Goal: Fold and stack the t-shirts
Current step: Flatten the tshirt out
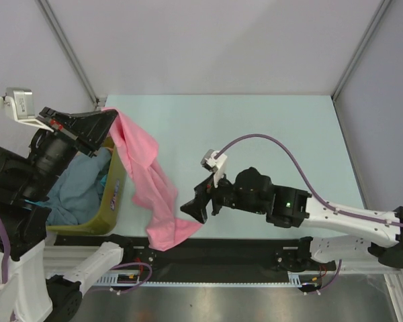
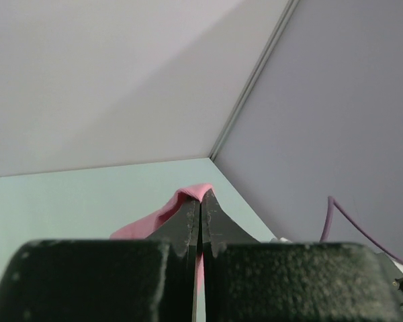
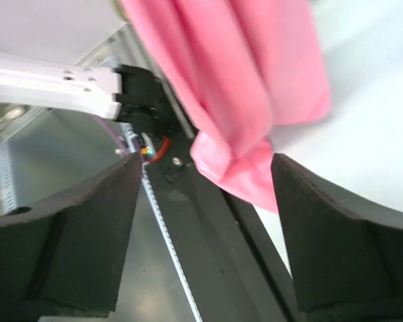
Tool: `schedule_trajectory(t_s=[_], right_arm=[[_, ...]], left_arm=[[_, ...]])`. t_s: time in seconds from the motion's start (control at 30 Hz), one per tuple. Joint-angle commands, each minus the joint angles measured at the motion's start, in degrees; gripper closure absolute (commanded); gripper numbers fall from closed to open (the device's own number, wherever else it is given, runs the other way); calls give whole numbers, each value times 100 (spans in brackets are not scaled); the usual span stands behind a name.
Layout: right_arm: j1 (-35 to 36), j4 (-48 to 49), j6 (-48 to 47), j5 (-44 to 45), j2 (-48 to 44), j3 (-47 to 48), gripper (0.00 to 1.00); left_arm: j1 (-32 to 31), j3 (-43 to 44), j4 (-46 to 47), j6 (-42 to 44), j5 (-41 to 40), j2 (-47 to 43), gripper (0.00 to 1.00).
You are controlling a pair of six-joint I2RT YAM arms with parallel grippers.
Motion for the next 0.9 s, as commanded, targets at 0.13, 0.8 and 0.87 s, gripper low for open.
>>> schedule_trajectory(t_s=[0.13,0.8,0.87], right_arm=[[68,1368,-526,-853,1369,-61,8],[-46,1826,-395,-1935,2135,194,23],[-11,1827,-395,-1636,2328,334,25]], left_arm=[[25,271,173,-110,122,183,100],[34,324,-161,40,26,78,100],[34,333,-152,31,26,87,100]])
